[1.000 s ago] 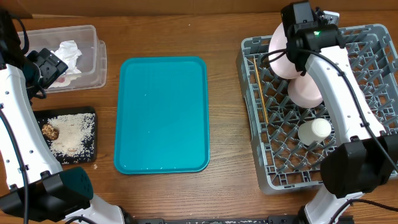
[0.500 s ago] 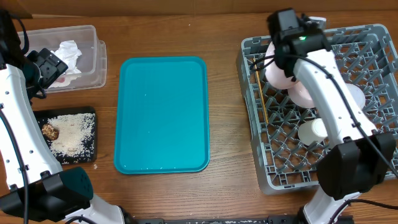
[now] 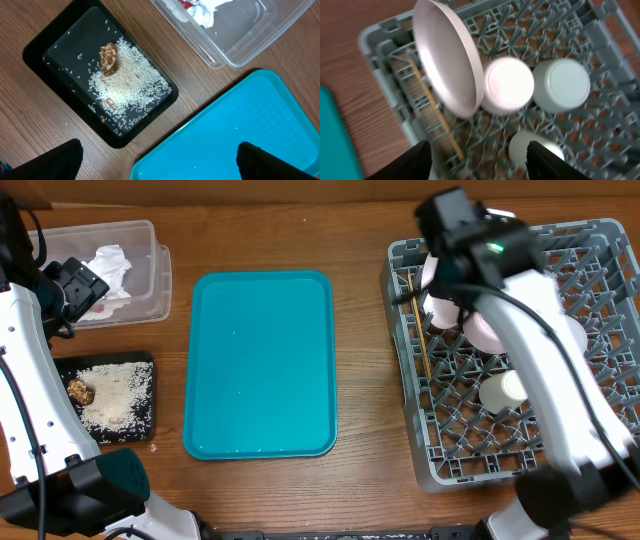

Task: Sort waste into correct bins and load items into the dishwasher
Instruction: 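Lower the white plate upright into the rack's back-left slots, then open the right gripper and pull it back from the standing plate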

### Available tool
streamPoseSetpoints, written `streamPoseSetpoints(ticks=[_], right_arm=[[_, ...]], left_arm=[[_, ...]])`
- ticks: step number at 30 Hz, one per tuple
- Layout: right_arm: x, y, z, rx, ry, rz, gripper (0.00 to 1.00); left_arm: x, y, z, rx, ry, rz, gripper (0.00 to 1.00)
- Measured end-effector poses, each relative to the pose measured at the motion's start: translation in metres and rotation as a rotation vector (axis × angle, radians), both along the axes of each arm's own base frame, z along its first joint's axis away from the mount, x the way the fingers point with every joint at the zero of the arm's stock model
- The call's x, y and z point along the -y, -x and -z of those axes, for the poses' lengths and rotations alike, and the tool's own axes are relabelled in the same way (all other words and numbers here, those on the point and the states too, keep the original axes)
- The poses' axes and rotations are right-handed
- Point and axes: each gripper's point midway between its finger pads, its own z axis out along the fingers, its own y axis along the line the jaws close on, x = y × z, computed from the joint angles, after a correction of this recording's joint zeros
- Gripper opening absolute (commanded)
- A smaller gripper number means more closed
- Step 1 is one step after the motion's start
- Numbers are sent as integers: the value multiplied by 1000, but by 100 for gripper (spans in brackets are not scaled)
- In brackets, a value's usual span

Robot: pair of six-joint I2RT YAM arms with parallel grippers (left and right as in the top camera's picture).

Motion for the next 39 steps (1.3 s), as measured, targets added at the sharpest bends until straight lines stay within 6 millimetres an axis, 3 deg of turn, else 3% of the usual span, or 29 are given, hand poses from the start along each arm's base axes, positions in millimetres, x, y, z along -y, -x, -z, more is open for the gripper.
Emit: streamPoseSetpoints(ticks=[6,9,12,13,14,19,22,39], right_arm=[[-5,73,-57,83,-154,-65,60],[-18,99,-67,117,-197,-135,60],[-21,122,-49,69,-197,-155,61],[-21,126,-42,47,-191,-155,66],[-21,130,-32,20,-185,-153,100],[-23,154,15,-164,-174,-147,100],[-29,161,26,-213,-204,-152,100],[-27,159,25,-207,-191,-158,100]], left_arm=[[0,0,0,0,0,0,100],[0,0,0,0,0,0,100],[0,0,0,0,-1,0,100],[0,0,0,0,-1,0,100],[0,0,0,0,0,0,100],[0,0,0,0,0,0,100],[0,0,0,0,0,0,100],[0,0,0,0,0,0,100]])
